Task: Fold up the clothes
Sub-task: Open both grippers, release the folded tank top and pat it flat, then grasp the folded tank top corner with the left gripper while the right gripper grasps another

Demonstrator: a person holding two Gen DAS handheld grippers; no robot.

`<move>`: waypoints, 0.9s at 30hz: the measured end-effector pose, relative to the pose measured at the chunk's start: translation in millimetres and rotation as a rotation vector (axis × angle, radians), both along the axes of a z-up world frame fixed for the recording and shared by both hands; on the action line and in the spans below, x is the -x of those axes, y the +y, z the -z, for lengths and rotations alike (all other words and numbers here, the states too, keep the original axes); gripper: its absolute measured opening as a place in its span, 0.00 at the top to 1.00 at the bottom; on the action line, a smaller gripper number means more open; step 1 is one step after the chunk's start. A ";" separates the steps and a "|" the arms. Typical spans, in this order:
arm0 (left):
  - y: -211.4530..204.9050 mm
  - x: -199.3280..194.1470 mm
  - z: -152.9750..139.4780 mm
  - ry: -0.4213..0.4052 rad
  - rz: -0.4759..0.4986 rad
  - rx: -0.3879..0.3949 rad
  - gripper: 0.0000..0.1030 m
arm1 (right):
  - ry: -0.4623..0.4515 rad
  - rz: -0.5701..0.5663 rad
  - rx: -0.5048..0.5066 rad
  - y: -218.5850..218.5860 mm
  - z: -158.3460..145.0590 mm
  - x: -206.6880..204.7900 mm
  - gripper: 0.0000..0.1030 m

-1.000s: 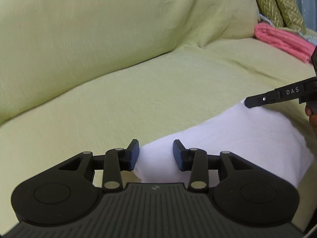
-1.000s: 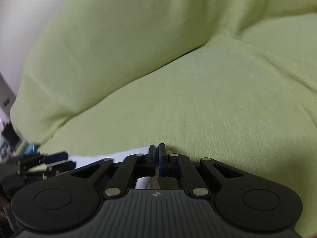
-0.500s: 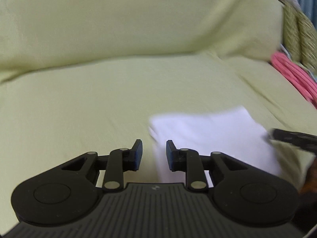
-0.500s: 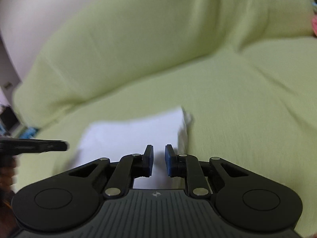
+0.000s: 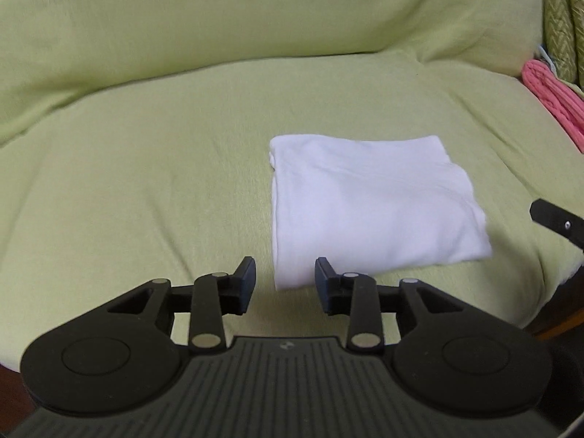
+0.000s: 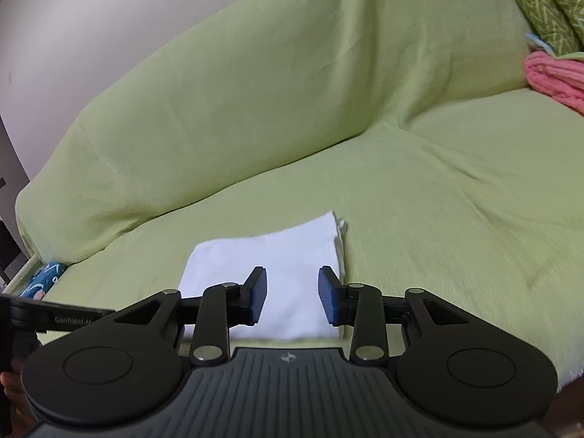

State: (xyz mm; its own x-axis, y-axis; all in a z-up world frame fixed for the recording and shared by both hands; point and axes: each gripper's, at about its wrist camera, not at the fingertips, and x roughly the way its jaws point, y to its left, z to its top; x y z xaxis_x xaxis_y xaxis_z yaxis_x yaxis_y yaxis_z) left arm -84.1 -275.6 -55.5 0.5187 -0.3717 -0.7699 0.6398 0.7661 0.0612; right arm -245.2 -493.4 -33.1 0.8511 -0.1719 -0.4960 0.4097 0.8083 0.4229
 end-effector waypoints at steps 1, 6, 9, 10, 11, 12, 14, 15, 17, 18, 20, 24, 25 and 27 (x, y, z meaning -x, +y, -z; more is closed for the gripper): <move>2.2 6.6 -3.0 -0.008 0.006 0.001 0.69 | 0.001 0.003 -0.003 5.0 -3.2 5.8 0.63; 9.0 32.6 -11.2 -0.031 0.030 0.010 0.64 | 0.009 0.011 0.001 21.5 -9.3 25.0 0.61; 11.5 41.6 -10.4 -0.033 0.038 0.005 0.64 | 0.004 0.013 0.002 28.9 -13.1 33.7 0.61; 12.7 44.0 -9.9 -0.034 0.039 0.002 0.64 | 0.004 0.012 0.002 30.3 -12.2 32.7 0.61; 13.6 45.8 -9.6 -0.034 0.039 0.000 0.63 | 0.004 0.014 0.002 30.7 -12.7 33.2 0.61; 14.3 47.9 -9.7 -0.036 0.040 -0.003 0.63 | 0.005 0.015 0.002 31.7 -12.1 33.4 0.61; 14.9 52.0 -8.9 -0.038 0.043 -0.009 0.63 | 0.007 0.018 0.003 34.4 -11.7 35.3 0.61; 14.9 54.0 -8.0 -0.040 0.046 -0.012 0.63 | 0.009 0.020 0.003 34.6 -11.8 35.1 0.60; 15.8 57.9 -6.7 -0.041 0.051 -0.015 0.62 | 0.016 0.021 0.001 36.8 -11.7 37.5 0.59; 15.9 58.9 -5.4 -0.039 0.053 -0.017 0.61 | 0.018 0.021 0.001 36.8 -11.1 37.3 0.58; 15.3 59.7 -2.4 -0.034 0.055 -0.022 0.61 | 0.024 0.020 0.002 39.1 -11.0 38.6 0.58; 14.3 58.3 4.2 -0.022 0.055 -0.033 0.61 | 0.035 0.016 0.006 40.2 -8.6 38.2 0.58; 13.5 57.2 6.0 -0.018 0.055 -0.036 0.61 | 0.039 0.015 0.008 41.3 -7.8 39.4 0.58; 12.8 54.6 9.5 -0.013 0.055 -0.040 0.60 | 0.051 0.012 0.022 42.2 -5.9 36.9 0.58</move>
State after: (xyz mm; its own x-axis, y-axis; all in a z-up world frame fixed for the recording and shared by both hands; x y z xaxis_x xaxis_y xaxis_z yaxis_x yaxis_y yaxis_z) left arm -138.7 -262.7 -65.1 0.5083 -0.3690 -0.7781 0.6800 0.7264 0.0997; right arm -282.1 -451.2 -27.2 0.8230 -0.1930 -0.5343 0.4394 0.8123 0.3835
